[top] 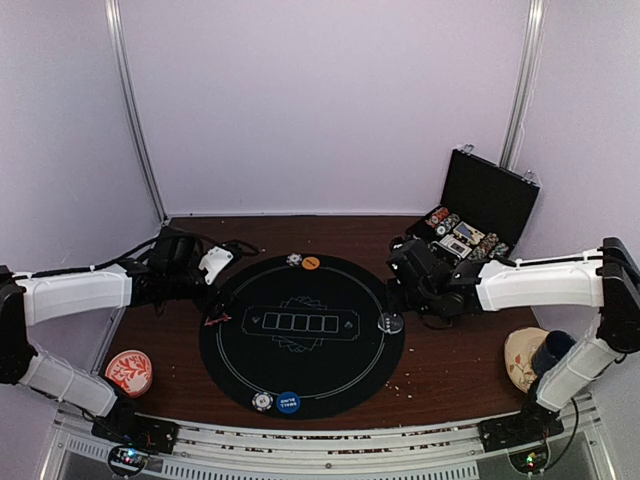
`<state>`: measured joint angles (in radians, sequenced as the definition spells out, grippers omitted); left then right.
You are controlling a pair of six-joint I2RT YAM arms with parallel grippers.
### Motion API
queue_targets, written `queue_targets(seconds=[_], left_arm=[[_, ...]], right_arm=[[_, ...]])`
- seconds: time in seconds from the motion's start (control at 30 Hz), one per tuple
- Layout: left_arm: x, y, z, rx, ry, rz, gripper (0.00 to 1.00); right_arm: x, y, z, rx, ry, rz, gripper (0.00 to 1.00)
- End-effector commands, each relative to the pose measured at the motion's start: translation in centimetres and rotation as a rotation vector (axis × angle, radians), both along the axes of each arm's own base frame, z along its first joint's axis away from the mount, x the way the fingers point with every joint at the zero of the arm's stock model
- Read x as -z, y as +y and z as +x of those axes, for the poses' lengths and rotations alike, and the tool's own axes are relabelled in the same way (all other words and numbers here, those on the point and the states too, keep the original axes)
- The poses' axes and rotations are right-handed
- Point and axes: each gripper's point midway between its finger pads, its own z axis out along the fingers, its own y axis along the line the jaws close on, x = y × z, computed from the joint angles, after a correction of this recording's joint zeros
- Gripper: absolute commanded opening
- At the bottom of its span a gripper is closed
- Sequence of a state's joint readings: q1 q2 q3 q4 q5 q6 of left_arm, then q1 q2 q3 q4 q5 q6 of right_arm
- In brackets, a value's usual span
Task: Distribute texas hold em gaming equipment
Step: Place the poker chips pile in the dealer area.
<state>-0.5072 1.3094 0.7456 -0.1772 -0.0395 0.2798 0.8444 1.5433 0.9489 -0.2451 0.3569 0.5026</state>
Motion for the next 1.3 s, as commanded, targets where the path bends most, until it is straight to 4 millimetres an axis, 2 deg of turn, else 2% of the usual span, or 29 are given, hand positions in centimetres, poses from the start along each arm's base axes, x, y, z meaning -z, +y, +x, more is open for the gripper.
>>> queue_targets(seconds=[0.0,0.2,0.4,0.67,0.93,1.27], left_arm=[[-0.1,0.2,0.7,-0.023,-0.027,-0.013,0.98],[-0.2,0.2,0.7,-0.025,-0.031,-0.014,0.98],[-0.4,0.2,0.7,-0.023,-0.035,-0.017,0.98],[-0.5,0.2,0.6,-0.025,-0.038,-0.018,0.98],[-0.4,0.2,0.6,-0.024,-0.035,-0.018,0.98],[-0.4,0.2,0.7,-0.027,-0.034,-0.016,0.98]], right_arm=[[0.7,0.4,-3.4,0.014,-0.001,0.018,0.30],[3.4,1.7,-7.4,-0.023,0.032,0.016,0.30],[6.2,1.3,-9.6,-0.015,0.071,0.008,0.31],[8.2,1.0,-9.6,-0.007,0.087,-0.028,0.32],[10.3,0.6,-8.3,0.012,0.110,-0.073,0.32],[10.5,0.2,-7.1,0.031,0.105,-0.098,0.32]])
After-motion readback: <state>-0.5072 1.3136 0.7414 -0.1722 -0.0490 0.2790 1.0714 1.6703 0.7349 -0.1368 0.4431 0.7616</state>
